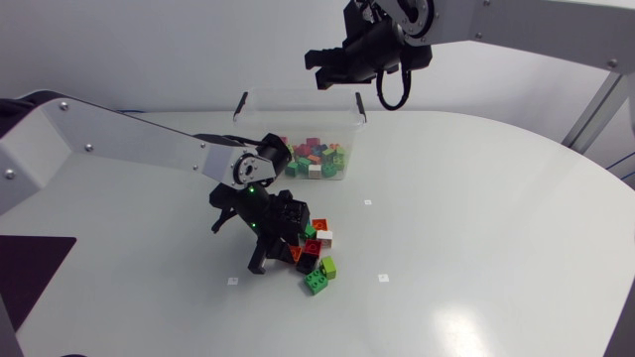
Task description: Place the duplo bricks in the container
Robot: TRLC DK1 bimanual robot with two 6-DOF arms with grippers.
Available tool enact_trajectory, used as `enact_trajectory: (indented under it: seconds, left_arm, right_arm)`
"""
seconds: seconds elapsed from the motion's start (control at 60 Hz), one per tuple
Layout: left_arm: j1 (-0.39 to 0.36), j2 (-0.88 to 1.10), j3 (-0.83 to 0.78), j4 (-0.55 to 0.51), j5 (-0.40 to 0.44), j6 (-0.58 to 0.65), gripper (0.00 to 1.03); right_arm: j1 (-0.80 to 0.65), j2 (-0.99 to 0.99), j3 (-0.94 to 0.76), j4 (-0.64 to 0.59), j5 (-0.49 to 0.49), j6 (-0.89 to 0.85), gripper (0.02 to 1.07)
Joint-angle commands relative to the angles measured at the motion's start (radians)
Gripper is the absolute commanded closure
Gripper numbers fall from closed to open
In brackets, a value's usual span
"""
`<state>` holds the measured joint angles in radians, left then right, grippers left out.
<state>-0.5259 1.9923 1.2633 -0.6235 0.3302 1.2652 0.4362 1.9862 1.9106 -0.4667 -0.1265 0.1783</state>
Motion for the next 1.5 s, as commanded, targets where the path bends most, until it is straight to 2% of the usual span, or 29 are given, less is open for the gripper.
enact_trajectory:
  seconds: [0.0,0.333,0.383,0.417,0.5,0.567,0.683,0.9,1.017,1.15,1.483]
  left_arm:
    - [0.001,-0.003,-0.005,-0.042,-0.017,0.026,0.76]
    - [0.026,-0.124,-0.036,-0.090,-0.020,0.026,0.77]
    - [0.032,-0.141,-0.036,-0.096,-0.019,0.026,0.77]
    - [0.038,-0.156,-0.031,-0.097,-0.019,0.025,0.77]
    - [0.055,-0.188,-0.019,-0.105,-0.019,0.023,0.77]
    - [0.069,-0.208,-0.004,-0.116,-0.019,0.022,0.77]
    - [0.089,-0.244,0.025,-0.117,-0.014,0.005,0.77]
    - [0.132,-0.259,0.122,-0.108,0.030,-0.067,0.77]
    - [0.155,-0.259,0.174,-0.050,0.066,-0.147,0.77]
    - [0.168,-0.253,0.202,0.041,0.067,-0.234,0.77]
    - [0.227,-0.207,0.277,0.323,0.069,-0.498,0.76]
  right_arm:
    - [-0.013,0.054,0.045,0.011,0.010,-0.014,0.78]
    - [-0.030,0.169,0.166,-0.012,0.034,-0.016,0.77]
    - [-0.030,0.186,0.185,-0.027,0.050,-0.016,0.71]
    - [-0.030,0.195,0.192,-0.030,0.054,-0.016,0.61]
    - [-0.033,0.204,0.197,-0.032,0.060,-0.023,0.45]
    - [-0.033,0.204,0.194,-0.036,0.067,-0.030,0.36]
    - [-0.034,0.191,0.191,-0.059,0.071,-0.043,0.28]
    - [-0.050,0.088,0.065,-0.059,0.071,-0.069,0.26]
    - [-0.057,0.029,-0.022,-0.050,0.071,-0.079,0.25]
    - [-0.062,-0.036,-0.119,-0.039,0.071,-0.089,0.22]
    - [-0.027,-0.139,-0.275,-0.049,0.070,-0.097,0.21]
